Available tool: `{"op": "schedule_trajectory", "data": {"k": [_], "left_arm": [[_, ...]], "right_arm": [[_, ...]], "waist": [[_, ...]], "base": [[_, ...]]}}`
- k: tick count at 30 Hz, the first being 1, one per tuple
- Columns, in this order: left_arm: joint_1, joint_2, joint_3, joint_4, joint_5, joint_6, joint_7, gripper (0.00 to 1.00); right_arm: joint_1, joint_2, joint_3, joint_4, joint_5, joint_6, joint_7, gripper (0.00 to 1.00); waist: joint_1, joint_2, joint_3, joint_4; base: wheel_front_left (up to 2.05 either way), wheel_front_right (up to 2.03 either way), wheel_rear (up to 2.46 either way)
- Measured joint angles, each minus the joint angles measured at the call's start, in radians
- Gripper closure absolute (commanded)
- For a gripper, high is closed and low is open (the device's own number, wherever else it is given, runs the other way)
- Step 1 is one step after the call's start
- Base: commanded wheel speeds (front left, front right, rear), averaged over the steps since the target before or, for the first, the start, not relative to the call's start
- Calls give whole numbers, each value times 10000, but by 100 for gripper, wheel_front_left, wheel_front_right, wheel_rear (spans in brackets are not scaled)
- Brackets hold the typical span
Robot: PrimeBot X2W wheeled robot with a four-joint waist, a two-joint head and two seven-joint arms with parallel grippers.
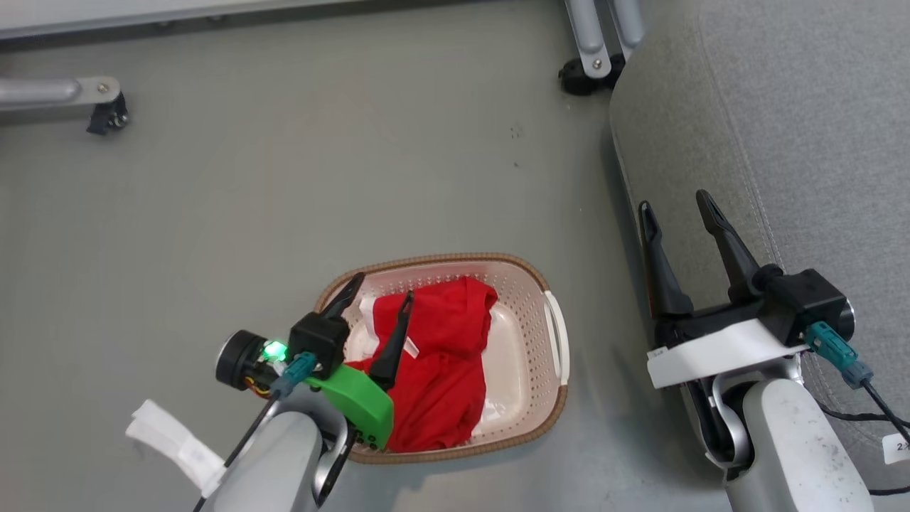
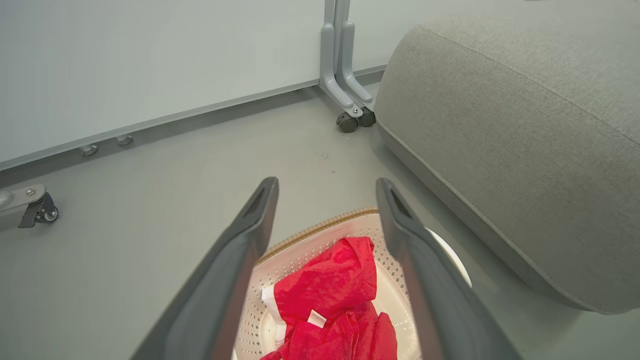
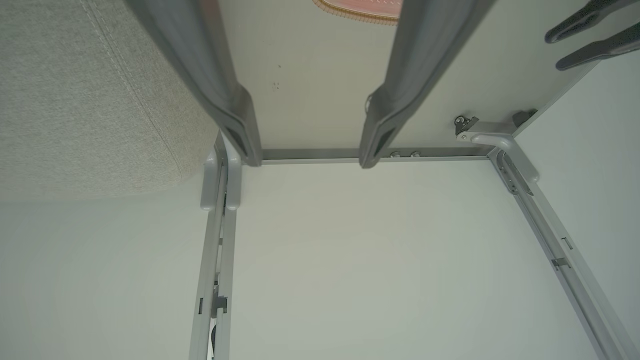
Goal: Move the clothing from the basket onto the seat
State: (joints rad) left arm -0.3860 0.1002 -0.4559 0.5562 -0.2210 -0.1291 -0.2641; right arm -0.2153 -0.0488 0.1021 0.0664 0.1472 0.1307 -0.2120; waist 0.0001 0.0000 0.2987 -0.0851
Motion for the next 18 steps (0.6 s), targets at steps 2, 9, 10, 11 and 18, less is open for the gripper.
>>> {"op": "schedule_trajectory", "data": {"k": [2, 9, 10, 11, 18], "left_arm": [[-347, -25, -616, 477, -54, 0, -2, 0], [-1603, -173, -2706, 2610, -495, -2, 144, 0], [-1768, -198, -2955, 2880, -594, -2, 215, 0], [-1906, -213, -3122, 3108, -694, -2, 299, 0], [-2911, -278, -4345, 4483, -1160, -15, 901, 0]], "right_arm": [[-136, -2, 21, -71, 8, 0, -25, 0], [-681, -6, 180, -244, 196, 0, -199, 0], [-759, -4, 209, -255, 224, 0, -245, 0], [-820, -4, 230, -282, 259, 0, -276, 0], [-1214, -8, 431, -408, 554, 0, -424, 0]], "waist": [[0, 0, 325, -89], [1, 0, 1526, -451], [0, 0, 1699, -512], [1, 0, 1840, -563], [1, 0, 2945, -986]], "base": [[0, 0, 0], [0, 0, 0], [0, 0, 0], [0, 0, 0], [0, 0, 0]]}}
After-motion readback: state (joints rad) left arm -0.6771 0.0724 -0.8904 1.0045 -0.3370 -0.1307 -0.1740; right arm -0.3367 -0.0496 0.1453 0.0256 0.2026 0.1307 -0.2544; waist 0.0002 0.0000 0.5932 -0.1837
